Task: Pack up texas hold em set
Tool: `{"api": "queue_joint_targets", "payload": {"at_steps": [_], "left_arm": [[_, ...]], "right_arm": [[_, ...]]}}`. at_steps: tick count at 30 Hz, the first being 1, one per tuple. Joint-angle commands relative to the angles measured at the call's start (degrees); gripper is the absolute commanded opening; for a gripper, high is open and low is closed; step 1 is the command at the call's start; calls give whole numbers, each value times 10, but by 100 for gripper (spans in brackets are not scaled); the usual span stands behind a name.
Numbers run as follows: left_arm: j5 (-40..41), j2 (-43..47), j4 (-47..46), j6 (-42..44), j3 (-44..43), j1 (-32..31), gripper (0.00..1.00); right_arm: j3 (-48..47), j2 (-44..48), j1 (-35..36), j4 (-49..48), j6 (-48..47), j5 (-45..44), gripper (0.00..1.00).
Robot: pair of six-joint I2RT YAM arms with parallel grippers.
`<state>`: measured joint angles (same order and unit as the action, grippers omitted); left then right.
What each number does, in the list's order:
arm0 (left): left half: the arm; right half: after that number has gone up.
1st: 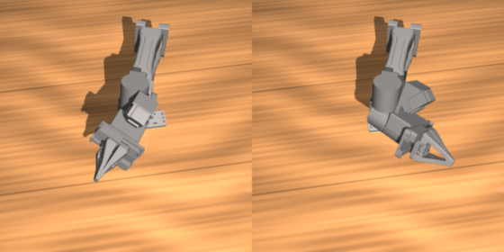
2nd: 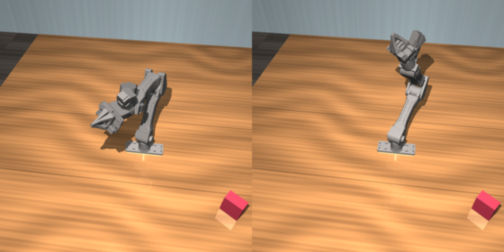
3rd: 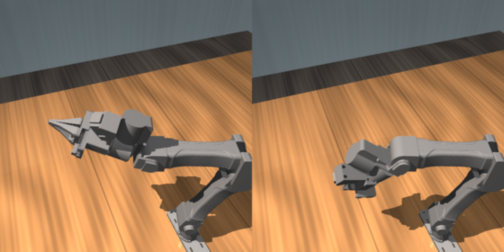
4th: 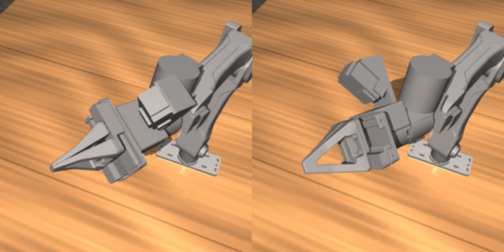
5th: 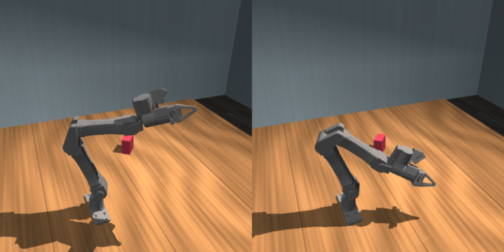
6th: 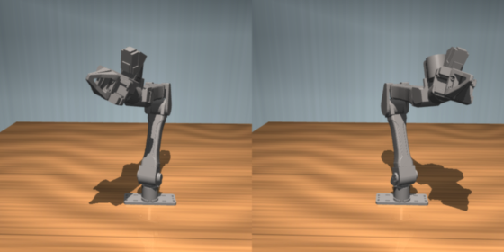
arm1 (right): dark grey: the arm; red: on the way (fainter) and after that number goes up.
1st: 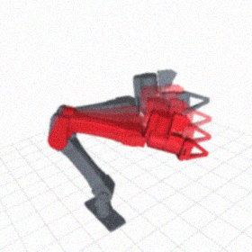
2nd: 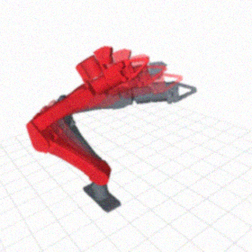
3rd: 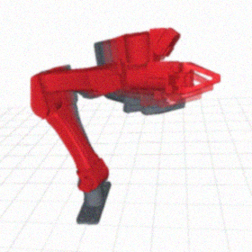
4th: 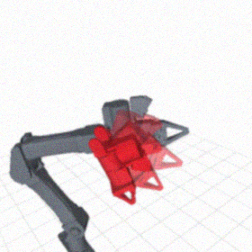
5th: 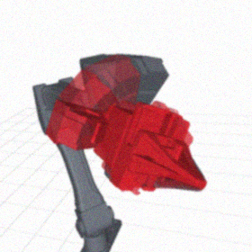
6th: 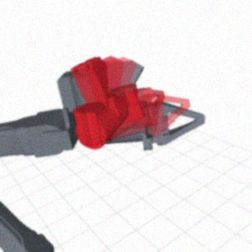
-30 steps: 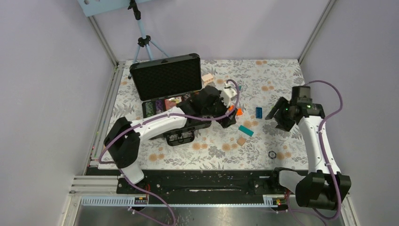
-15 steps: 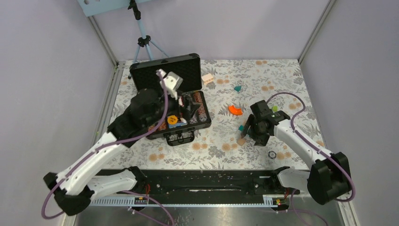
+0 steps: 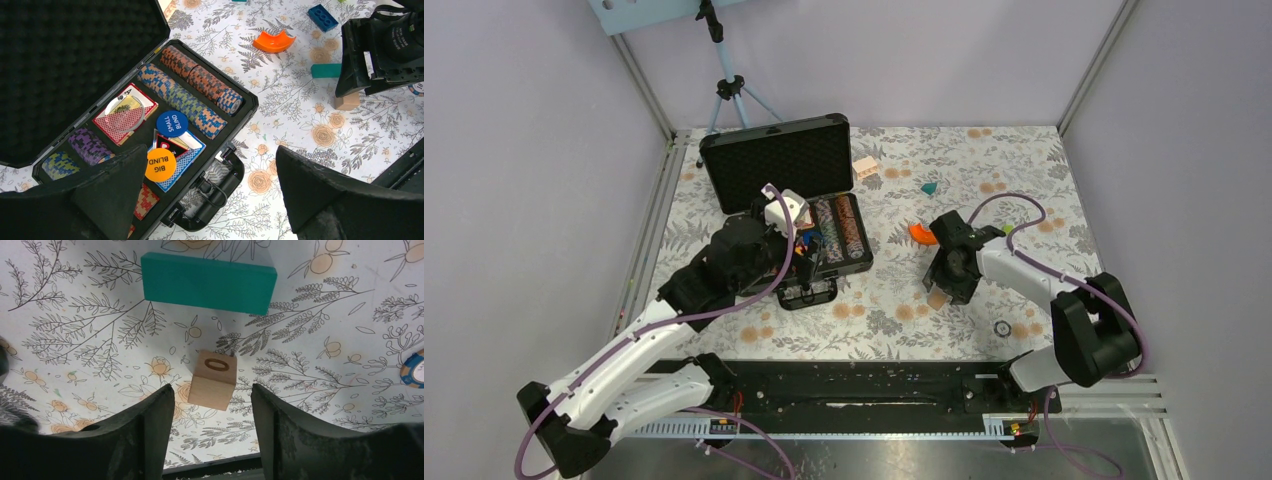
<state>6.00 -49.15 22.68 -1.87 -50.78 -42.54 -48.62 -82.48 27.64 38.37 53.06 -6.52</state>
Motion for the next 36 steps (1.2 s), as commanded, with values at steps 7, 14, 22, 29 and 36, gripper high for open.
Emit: {"api": "queue_joint_targets", "payload": {"at_steps": [7,14,22,29,36], "left_arm": [[10,19,-29,13,2,3,99],[9,21,-28,14,4,3,99],[3,20,-28,14,5,3,99],[0,19,-27,14,6,3,99],[-10,19,-29,11,7,3,99]], "right_arm": [[-29,-34,11,-7,18,-29,60],[-29,-52,15,-11,16,-30,52],[-27,-5,15,26,9,-77,17],[-9,94,-31,147,-4,-190,7],[65,164,-178,150,-67,-181,5]]}}
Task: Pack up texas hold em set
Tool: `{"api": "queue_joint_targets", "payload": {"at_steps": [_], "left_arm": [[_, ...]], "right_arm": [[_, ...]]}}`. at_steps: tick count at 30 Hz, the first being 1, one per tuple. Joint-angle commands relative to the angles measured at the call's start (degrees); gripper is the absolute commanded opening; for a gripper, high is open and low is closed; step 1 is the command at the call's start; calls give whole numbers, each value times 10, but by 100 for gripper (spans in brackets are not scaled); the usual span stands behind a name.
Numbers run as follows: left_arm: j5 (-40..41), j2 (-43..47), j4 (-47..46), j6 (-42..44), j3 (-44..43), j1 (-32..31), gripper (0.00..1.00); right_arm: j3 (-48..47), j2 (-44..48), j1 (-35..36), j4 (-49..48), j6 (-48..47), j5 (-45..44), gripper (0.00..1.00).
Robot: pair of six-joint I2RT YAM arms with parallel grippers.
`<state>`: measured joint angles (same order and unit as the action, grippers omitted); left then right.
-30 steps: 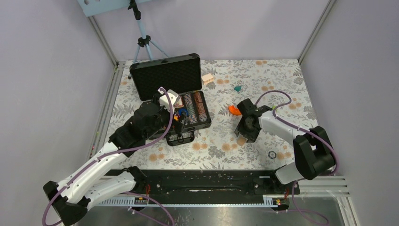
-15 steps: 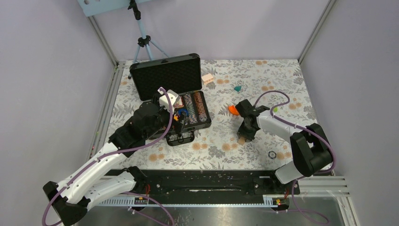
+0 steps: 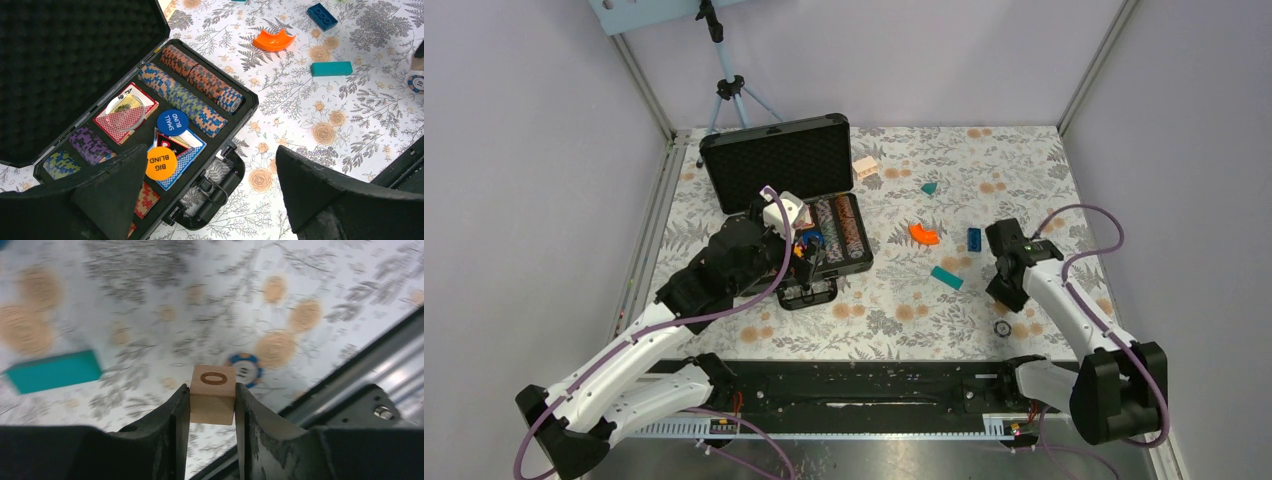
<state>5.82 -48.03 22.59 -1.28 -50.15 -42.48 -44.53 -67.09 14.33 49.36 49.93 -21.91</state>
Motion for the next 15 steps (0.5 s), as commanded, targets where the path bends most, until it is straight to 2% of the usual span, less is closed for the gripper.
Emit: {"api": "queue_joint_targets", "payload": {"at_steps": [1,5,10,15], "left_arm": [[-9,8,-27,5,1,2,99],[-16,8,-29,2,1,3,99],[-26,6,-29,-2,1,2,99],[-35,6,-31,-4,1,3,99]], "right_arm": [[17,2,-47,51,-31,-38,5],[-18,-57,-47,101,-17,-74,0],[-80,-160,-47,178,1,-142,0],[-83,-174,-47,192,21,-154,0]]}}
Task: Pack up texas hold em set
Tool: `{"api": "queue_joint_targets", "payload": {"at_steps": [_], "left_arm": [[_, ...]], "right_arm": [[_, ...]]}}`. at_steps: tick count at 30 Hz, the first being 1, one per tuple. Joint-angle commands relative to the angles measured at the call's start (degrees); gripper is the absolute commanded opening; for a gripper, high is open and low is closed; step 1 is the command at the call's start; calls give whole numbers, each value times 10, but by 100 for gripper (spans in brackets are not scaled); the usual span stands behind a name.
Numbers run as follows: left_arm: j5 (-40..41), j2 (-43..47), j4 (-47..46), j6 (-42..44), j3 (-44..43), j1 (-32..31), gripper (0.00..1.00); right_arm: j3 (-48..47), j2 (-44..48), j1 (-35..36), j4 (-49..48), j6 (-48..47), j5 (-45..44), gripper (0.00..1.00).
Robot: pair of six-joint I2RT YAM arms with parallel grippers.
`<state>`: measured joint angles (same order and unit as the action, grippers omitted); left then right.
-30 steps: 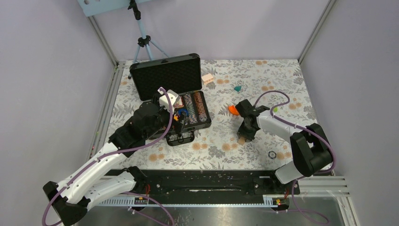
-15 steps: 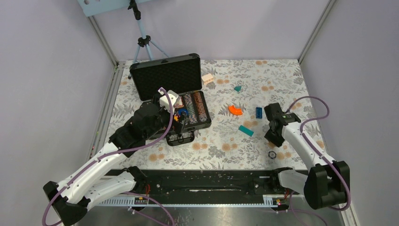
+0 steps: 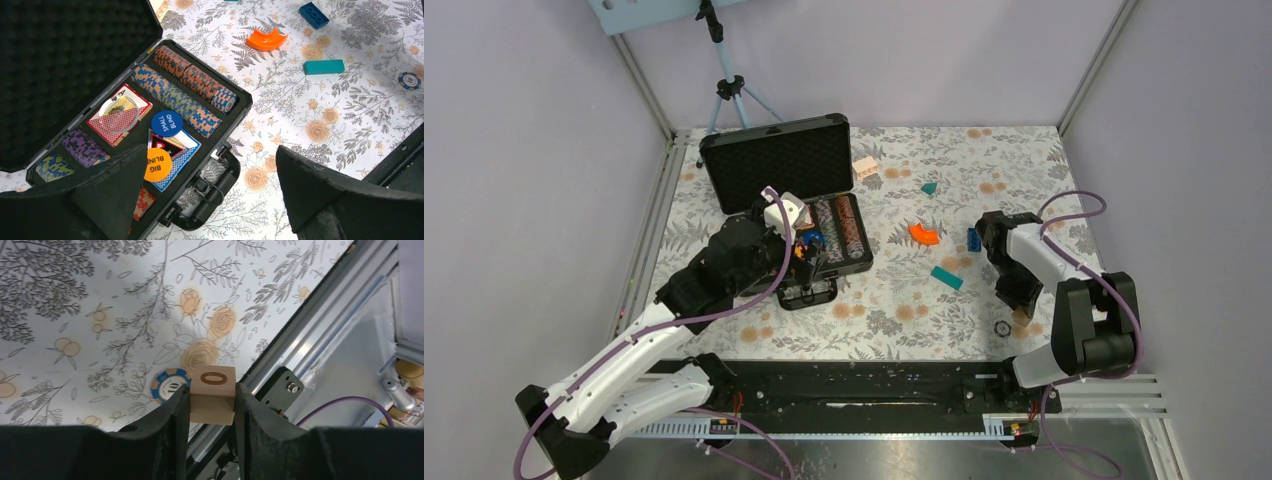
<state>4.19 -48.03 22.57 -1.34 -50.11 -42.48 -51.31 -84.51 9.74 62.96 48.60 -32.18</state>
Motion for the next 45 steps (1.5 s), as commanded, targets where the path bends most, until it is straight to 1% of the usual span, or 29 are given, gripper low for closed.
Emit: {"api": "queue_joint_targets", "payload": {"at_steps": [1,8,13,17,20,25,32,37,45], "left_arm": [[-21,6,-31,-5,0,3,99],[-33,12,-33,-9,2,2,99],[-36,17,-36,-12,4,2,99],[-39,16,-37,-12,4,0,99],[-39,18,-36,-11,5,1,99],[-34,21,-36,-8,8,1,99],[-14,24,-35,0,13,1,99],[-7,23,-34,3,15,0,99],[1,22,-33,5,18,0,99]], "right_arm": [[-12,0,0,56,40,-47,0],[-10,2,3,79,108,-62,0],[7,-35,12,86,161,-68,0],[-16,-63,32,107,183,-81,0],[-13,-68,37,104,182,-80,0],[9,-62,57,61,168,-52,0],[18,-54,74,38,153,-39,0],[48,-38,76,-17,125,4,0],[40,-46,91,-24,120,4,0]]}}
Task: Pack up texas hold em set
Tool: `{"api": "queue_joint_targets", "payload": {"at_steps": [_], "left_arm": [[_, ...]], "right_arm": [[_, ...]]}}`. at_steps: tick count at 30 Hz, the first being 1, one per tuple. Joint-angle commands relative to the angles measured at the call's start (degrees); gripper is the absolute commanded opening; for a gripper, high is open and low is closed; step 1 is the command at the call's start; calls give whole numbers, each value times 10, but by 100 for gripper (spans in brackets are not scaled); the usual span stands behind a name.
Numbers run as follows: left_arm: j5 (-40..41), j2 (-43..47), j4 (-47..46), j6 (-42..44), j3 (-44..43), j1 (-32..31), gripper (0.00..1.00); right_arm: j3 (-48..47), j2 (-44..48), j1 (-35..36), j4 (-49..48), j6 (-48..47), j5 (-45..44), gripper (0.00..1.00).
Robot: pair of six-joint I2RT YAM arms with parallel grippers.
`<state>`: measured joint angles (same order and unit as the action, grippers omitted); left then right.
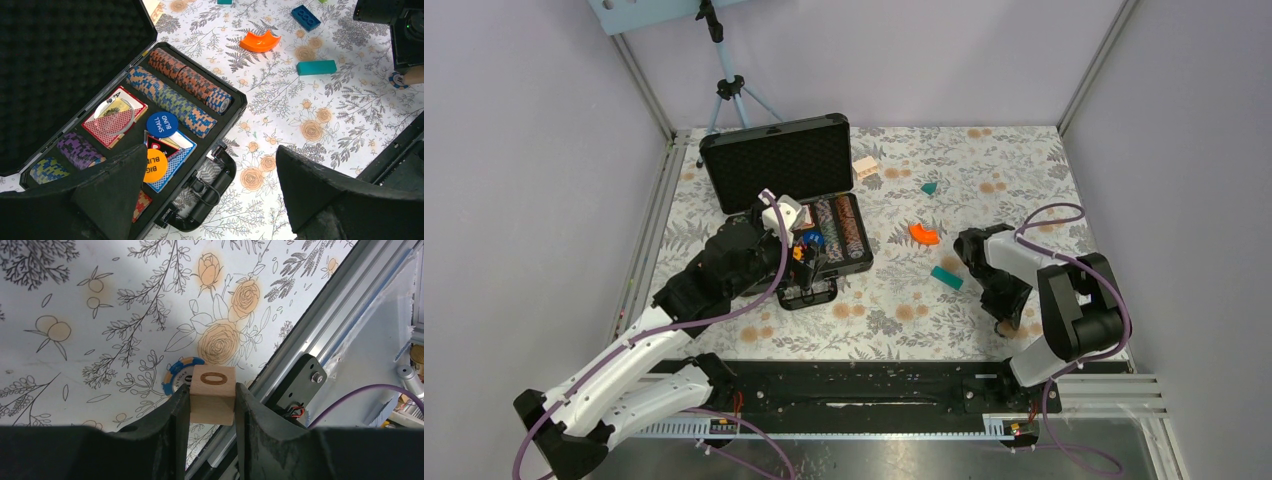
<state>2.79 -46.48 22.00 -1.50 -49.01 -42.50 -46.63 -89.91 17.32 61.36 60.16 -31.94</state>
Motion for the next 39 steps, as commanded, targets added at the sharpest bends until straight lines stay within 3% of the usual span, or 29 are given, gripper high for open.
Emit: {"api": "queue_joint_targets", "payload": {"at_steps": [1,23,31,34,37,39], "left_arm": [[15,6,-27,6,8,1,99],[21,1,-26,10,10,1,99],[22,3,-27,10,11,1,99],[24,3,-27,10,11,1,99],[29,3,-26,10,10,1,99],[30,2,-26,10,10,1,99]], "right_arm": [[-10,7,19,-11,4,2,0],[-51,-4,85,-24,-11,2,0],[-62,44,86,23,16,-79,0],[-49,76,89,-61,-51,-20,0],[-5,124,94,-215,-143,119,0],[32,144,100,-290,-153,190,0]]}}
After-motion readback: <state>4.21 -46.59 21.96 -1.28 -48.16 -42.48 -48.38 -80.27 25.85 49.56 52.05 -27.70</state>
